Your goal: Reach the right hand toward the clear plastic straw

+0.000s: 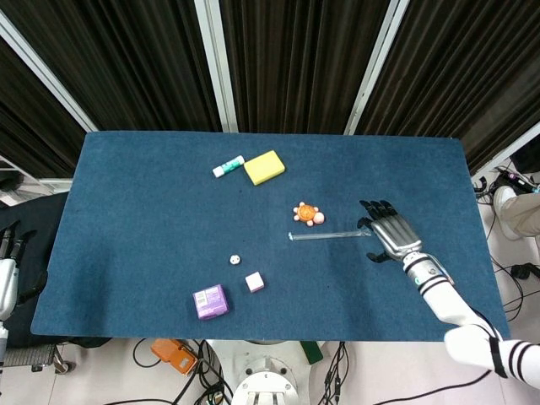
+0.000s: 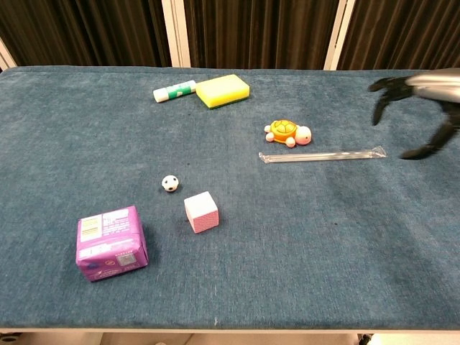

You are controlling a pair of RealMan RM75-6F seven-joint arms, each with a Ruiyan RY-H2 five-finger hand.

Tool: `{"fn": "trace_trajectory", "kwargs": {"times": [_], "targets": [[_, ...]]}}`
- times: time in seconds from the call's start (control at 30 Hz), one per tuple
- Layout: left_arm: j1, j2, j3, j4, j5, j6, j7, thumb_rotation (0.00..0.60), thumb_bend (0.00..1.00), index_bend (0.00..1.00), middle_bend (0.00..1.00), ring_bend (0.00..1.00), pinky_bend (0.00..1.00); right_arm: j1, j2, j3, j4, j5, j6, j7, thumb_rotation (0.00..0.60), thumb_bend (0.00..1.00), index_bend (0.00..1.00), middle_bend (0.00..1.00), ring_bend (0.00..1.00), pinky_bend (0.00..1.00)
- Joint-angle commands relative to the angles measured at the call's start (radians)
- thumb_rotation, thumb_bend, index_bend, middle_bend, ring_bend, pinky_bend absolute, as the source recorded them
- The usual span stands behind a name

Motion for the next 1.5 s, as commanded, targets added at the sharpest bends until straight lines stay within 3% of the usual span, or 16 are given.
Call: {"fn": "trace_trajectory", "kwargs": {"times": [0.03,0.53,1.03,1.5], "targets": [[0.0,0.001,-0.002,-0.004,-0.006,-0.003,-0.003,0.6,0.32,0.15,0.0,0.01,0.09,0.062,-0.089,0.015,0.099,0.057,-0.051,-0.021,0.6,0.33,0.4,0.05,0.06,0.05],[-0.002,0.006,-0.003,-0.002,-0.011,-0.013,-0.015,0.6,0.32,0.15,0.0,0.01,0.09,0.164,-0.233,-0.004,0.303,0.108,-0.121,0.025,0.6,0.34,0.48,0.05,0.07,0.06],[-0.003,0.007,-0.004,-0.001,-0.015,-0.017,-0.021,0.6,0.32,0.15,0.0,0.01,0.09,0.2,-0.267,-0.027,0.354,0.093,-0.128,0.062,0.6,0.45,0.55,0.05,0.08,0.07],[-0.004,0.007,-0.004,-0.001,-0.017,-0.017,-0.021,0.6,0.32,0.15,0.0,0.01,0.09,0.22,-0.288,-0.039,0.376,0.087,-0.134,0.087,0.6,0.46,0.59,0.05,0.08,0.07]]}}
